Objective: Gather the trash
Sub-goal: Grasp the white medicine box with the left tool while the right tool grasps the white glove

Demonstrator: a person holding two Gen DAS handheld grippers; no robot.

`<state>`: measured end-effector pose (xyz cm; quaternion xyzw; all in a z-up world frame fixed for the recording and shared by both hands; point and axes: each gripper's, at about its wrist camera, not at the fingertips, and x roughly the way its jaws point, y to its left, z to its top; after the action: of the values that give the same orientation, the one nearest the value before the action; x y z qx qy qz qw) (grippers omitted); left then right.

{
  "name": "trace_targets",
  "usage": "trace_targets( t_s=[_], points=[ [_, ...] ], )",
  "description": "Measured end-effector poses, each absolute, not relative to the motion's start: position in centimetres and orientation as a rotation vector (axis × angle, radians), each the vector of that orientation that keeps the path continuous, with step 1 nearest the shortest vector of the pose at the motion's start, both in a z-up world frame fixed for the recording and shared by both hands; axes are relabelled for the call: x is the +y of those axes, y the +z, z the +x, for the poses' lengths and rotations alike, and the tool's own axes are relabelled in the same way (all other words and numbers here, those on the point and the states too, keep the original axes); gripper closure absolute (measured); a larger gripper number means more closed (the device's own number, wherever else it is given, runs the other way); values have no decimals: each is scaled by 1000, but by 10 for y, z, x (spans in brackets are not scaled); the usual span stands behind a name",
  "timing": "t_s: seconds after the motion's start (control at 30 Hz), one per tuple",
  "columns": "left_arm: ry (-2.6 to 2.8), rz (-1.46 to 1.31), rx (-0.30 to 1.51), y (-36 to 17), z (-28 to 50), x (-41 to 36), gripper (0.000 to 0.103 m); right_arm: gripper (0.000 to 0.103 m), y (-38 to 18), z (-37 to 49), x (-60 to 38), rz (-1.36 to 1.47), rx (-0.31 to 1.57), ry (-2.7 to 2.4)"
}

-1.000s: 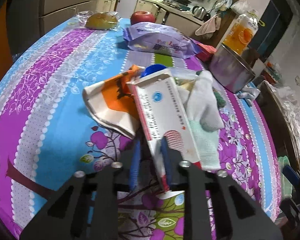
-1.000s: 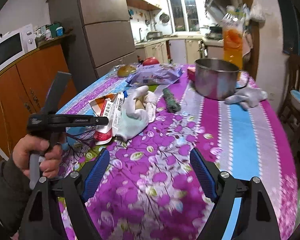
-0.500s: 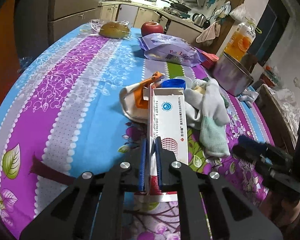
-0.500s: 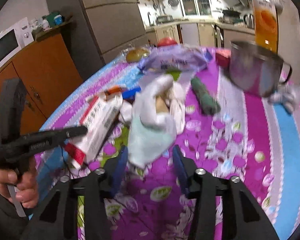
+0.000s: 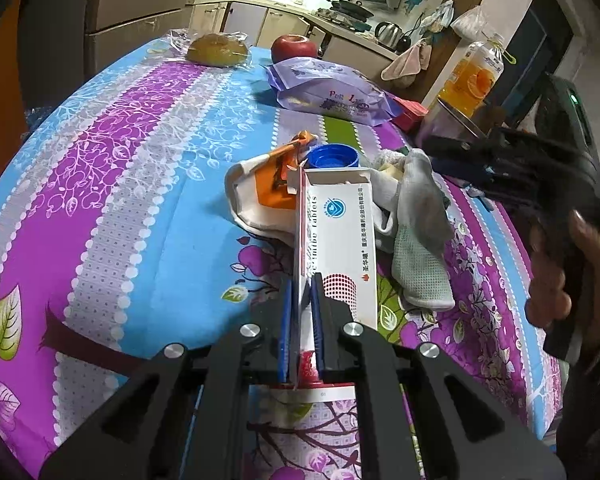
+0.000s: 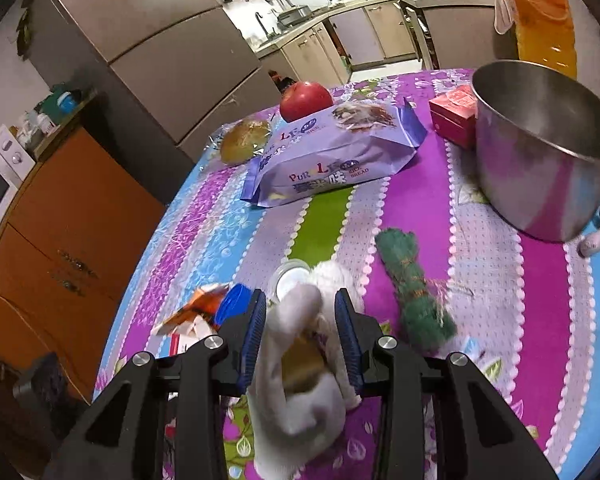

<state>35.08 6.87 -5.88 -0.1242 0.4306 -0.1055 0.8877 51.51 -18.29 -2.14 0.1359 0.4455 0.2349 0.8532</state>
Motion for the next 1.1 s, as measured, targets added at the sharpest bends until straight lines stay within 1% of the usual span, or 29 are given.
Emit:
trace_targets(
  t_s=[0.07,0.1,0.13,0.17,0.23,0.33,0.5,0.67,0.77,1.1],
  points=[
    [-225,-259,897,-59,352,67,95,67,-23,519,-180,268,947,478],
    [-227,-257,897,-59,352,67,95,71,-24,519,-179,262,950,474],
    [-227,-254,897,-59,353,67,95,80,-26,519,-178,259,955,474],
    [-228,-253,896,-59,353,66,95,84,-27,519,-177,255,957,477],
    [-230,-248,897,-60,353,64,95,87,-28,513,-175,246,964,494],
    [-221,-243,891,-59,352,62,95,98,-24,506,-175,240,921,507],
    [-197,-236,834,-46,342,62,95,100,5,469,-179,209,760,528],
    [-165,-212,750,-20,328,58,96,100,38,408,-184,110,574,486],
    [-168,-192,703,-4,319,50,96,100,56,380,-189,65,495,454],
    [-218,-160,596,44,292,20,96,100,101,310,-223,29,384,397]
  ],
)
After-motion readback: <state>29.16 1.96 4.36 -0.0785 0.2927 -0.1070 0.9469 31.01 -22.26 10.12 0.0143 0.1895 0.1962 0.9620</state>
